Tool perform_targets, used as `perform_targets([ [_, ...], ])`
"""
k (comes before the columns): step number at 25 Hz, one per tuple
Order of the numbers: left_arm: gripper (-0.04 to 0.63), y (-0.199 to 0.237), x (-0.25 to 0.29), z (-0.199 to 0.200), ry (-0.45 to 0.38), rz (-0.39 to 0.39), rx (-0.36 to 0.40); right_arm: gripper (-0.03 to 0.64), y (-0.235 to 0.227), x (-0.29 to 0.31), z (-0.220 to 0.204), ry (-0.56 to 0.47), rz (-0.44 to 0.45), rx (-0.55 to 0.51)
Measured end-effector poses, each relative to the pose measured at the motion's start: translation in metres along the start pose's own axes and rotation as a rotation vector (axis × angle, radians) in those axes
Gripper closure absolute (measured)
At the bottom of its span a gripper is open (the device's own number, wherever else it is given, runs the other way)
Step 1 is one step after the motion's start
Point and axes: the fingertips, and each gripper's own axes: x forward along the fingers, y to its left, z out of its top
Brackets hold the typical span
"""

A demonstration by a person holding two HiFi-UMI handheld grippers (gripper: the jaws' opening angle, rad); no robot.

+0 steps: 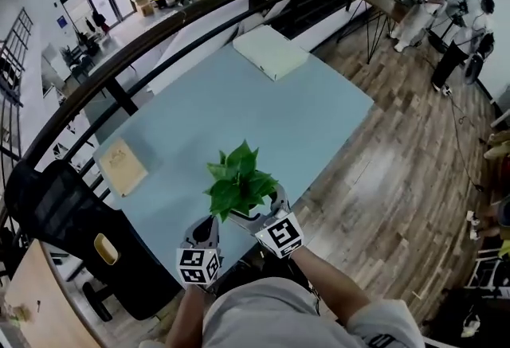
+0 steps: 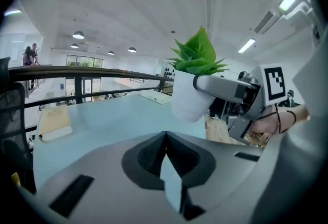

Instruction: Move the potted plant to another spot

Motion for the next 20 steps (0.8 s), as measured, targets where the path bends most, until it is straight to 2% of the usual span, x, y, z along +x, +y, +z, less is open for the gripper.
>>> perform_targets([
  [3,0.584,-0.015,0.022,0.012,-0.002,-0.047,0.031,0.095,-0.021,-0.011,0.01,-0.011,-0.044,-0.02],
  [9,0.584,-0.062,0.067,0.036,-0.016,-0.088,0.05,0.095,-0.08,-0.044,0.025,-0.002,-0.081,-0.067],
  [20,0.584,-0.151,0.147,0.061,0.009,-0.117,0.09,0.095,-0.183,-0.109,0.041,-0.025,-0.101,-0.087],
])
